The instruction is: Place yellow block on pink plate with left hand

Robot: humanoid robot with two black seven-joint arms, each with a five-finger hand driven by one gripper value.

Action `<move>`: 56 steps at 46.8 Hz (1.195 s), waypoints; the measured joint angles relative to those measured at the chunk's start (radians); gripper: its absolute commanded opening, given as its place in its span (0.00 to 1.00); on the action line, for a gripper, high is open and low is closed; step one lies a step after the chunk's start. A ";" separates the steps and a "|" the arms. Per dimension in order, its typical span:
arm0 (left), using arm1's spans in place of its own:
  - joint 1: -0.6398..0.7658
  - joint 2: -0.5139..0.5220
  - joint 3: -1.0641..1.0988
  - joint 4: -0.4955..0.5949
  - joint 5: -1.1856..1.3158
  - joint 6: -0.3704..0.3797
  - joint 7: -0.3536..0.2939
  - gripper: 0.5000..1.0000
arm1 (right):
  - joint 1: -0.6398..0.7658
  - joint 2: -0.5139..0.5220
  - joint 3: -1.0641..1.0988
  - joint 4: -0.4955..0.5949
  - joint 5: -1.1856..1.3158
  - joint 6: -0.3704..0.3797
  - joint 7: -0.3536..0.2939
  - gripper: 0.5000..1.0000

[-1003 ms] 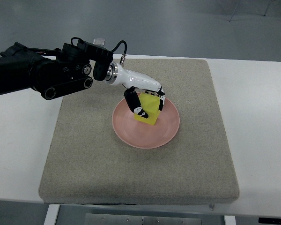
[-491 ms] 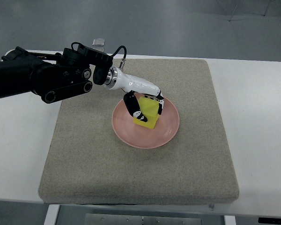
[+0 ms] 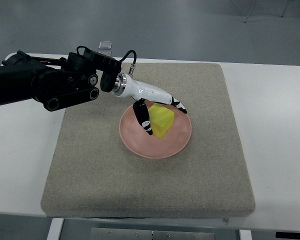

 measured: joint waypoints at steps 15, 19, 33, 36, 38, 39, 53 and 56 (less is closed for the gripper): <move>-0.013 0.022 -0.016 0.012 -0.005 0.001 0.000 0.95 | 0.000 0.000 0.000 0.000 0.000 0.001 0.000 0.85; -0.013 0.038 -0.017 0.019 -0.006 0.001 0.000 0.95 | 0.000 0.000 0.000 0.000 0.000 0.001 0.000 0.85; -0.008 0.062 -0.020 0.116 -0.015 0.016 0.000 0.95 | 0.000 0.000 0.000 0.000 0.000 0.000 0.000 0.85; -0.008 0.074 -0.020 0.145 -0.015 0.031 0.002 0.95 | 0.000 0.000 0.000 0.000 0.000 0.000 0.000 0.85; -0.002 0.075 -0.020 0.177 -0.015 0.040 0.003 0.95 | 0.000 0.000 0.000 0.000 0.000 0.001 0.000 0.85; 0.000 0.076 -0.019 0.193 -0.015 0.044 0.004 0.95 | 0.000 0.000 0.000 0.000 0.000 0.001 0.000 0.85; 0.117 0.016 -0.074 0.556 -0.101 0.109 0.011 0.95 | 0.000 0.000 0.000 0.000 0.000 0.001 0.000 0.85; 0.153 -0.014 -0.111 0.638 -0.143 0.120 0.013 0.94 | 0.000 0.000 0.000 0.000 0.000 0.001 0.000 0.85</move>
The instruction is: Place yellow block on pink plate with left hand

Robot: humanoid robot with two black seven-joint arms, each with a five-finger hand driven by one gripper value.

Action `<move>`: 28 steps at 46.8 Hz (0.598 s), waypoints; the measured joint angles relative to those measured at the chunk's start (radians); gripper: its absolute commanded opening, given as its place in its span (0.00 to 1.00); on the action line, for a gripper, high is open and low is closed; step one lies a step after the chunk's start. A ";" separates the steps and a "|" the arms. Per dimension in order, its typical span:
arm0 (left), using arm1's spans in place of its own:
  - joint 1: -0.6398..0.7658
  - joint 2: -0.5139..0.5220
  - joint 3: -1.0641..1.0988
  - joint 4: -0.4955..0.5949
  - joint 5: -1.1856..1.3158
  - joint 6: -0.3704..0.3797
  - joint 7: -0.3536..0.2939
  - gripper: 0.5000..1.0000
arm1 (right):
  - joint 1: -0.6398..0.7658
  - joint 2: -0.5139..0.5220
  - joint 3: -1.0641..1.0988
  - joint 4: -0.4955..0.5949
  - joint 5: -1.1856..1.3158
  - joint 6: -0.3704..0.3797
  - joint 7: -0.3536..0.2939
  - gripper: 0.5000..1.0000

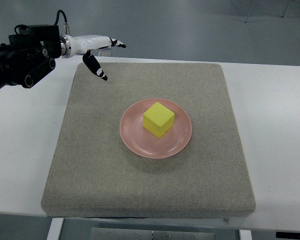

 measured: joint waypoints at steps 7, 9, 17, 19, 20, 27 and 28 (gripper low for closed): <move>0.082 -0.046 -0.074 0.107 -0.067 0.080 -0.001 0.95 | 0.000 0.000 0.000 0.000 0.000 0.000 0.000 0.85; 0.095 -0.048 -0.095 0.113 -0.088 0.104 -0.001 0.94 | 0.000 0.000 0.000 0.000 0.000 0.000 0.000 0.85; 0.125 -0.056 -0.162 0.141 -0.220 0.128 0.007 0.94 | 0.000 0.000 0.000 0.000 0.000 0.000 0.000 0.85; 0.126 -0.065 -0.166 0.153 -0.274 0.128 0.011 0.93 | 0.000 0.000 0.000 0.000 0.000 0.000 0.000 0.85; 0.127 -0.069 -0.167 0.158 -0.298 0.128 0.014 0.93 | 0.000 0.000 0.000 0.000 0.000 0.000 0.000 0.85; 0.127 -0.087 -0.169 0.184 -0.509 0.128 0.073 0.92 | 0.000 0.000 0.000 0.000 0.000 0.000 0.000 0.85; 0.127 -0.088 -0.169 0.185 -0.536 0.129 0.087 0.92 | 0.000 0.000 0.000 0.000 0.000 0.000 0.000 0.85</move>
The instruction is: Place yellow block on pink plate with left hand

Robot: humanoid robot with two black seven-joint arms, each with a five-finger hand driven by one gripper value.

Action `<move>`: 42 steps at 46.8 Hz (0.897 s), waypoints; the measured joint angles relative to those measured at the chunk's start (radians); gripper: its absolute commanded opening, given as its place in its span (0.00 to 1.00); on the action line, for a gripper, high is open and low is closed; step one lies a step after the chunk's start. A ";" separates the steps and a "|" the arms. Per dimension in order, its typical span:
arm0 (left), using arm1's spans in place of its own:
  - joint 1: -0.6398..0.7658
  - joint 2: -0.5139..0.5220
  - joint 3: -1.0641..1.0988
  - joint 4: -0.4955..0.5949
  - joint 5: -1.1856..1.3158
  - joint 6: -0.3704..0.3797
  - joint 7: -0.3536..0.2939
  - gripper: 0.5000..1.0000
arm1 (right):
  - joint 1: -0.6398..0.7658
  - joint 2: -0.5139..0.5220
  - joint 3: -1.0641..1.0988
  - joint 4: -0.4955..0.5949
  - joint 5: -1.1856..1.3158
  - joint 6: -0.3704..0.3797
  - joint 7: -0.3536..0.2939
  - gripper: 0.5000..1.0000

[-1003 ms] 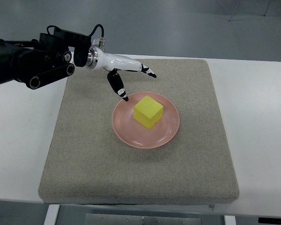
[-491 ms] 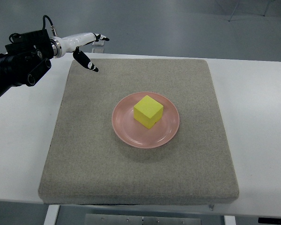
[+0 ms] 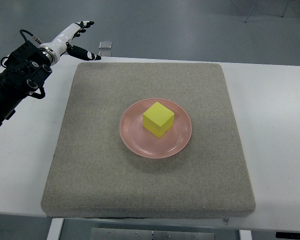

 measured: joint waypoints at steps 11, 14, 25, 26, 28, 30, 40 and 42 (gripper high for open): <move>0.000 -0.013 -0.005 -0.003 -0.267 0.011 0.118 0.88 | 0.000 0.000 0.000 0.000 0.000 0.000 0.000 0.85; 0.004 -0.012 -0.023 -0.007 -0.341 -0.005 0.115 0.87 | 0.000 0.000 0.000 0.000 0.000 0.000 0.000 0.85; 0.047 -0.012 -0.132 -0.010 -0.428 -0.072 -0.040 0.88 | 0.000 0.000 0.000 0.000 0.000 -0.001 0.000 0.85; 0.049 -0.012 -0.143 -0.010 -0.428 -0.084 -0.046 0.88 | 0.000 0.000 0.000 0.000 0.000 -0.001 0.000 0.85; 0.051 -0.011 -0.176 -0.010 -0.431 -0.112 -0.052 0.88 | 0.000 0.000 0.000 0.000 0.000 -0.001 0.000 0.85; 0.056 -0.009 -0.210 -0.008 -0.432 -0.127 -0.053 0.89 | 0.000 0.000 0.000 0.000 0.000 -0.001 0.000 0.85; 0.072 -0.013 -0.334 -0.011 -0.433 -0.143 -0.060 0.91 | 0.000 0.000 0.000 0.000 0.000 -0.001 0.000 0.85; 0.072 -0.013 -0.339 -0.012 -0.433 -0.147 -0.064 0.91 | 0.000 0.000 0.000 0.000 0.000 0.000 0.000 0.85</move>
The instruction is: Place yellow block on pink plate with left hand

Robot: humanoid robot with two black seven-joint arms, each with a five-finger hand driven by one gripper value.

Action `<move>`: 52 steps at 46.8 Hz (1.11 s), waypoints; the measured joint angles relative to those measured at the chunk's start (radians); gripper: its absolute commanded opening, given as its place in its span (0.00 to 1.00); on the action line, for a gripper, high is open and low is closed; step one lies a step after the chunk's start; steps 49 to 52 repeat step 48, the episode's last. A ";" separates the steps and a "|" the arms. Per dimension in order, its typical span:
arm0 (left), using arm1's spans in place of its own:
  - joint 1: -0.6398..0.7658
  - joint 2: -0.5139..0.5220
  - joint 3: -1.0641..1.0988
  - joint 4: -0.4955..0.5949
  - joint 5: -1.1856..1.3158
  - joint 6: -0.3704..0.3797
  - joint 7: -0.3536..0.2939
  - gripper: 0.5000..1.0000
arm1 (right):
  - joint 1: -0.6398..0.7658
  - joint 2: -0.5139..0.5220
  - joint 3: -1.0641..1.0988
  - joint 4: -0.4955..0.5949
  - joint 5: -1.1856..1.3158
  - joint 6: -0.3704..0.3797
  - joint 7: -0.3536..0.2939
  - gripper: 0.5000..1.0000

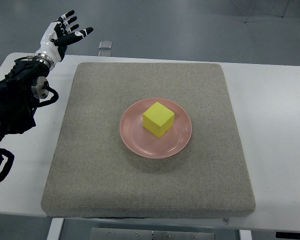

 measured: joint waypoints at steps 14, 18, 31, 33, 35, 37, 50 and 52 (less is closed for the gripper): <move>0.013 0.001 -0.209 0.000 -0.001 -0.076 -0.019 0.90 | 0.000 0.000 0.000 0.000 0.000 0.000 0.000 0.85; 0.019 0.001 -0.248 0.002 -0.001 -0.073 -0.019 0.92 | 0.000 0.000 0.000 0.000 0.000 0.000 0.000 0.85; 0.020 0.000 -0.264 0.002 -0.010 -0.018 -0.017 0.93 | 0.000 0.000 0.000 0.000 0.000 0.000 0.000 0.85; 0.020 0.000 -0.264 0.001 -0.010 -0.004 -0.017 0.93 | 0.000 0.000 0.000 0.000 0.000 0.000 0.000 0.85; 0.020 0.000 -0.263 0.001 -0.010 0.004 -0.018 0.93 | 0.000 0.000 0.000 0.000 0.000 0.000 0.000 0.85; 0.020 0.000 -0.263 0.000 -0.010 0.007 -0.018 0.93 | 0.000 0.000 0.000 0.000 0.000 0.000 0.000 0.85; 0.020 0.000 -0.258 0.000 -0.008 0.008 -0.019 0.93 | 0.002 0.000 -0.001 -0.001 0.000 0.000 0.001 0.85; 0.020 0.000 -0.258 0.000 -0.008 0.008 -0.019 0.93 | 0.002 0.000 -0.001 -0.001 0.000 0.000 0.001 0.85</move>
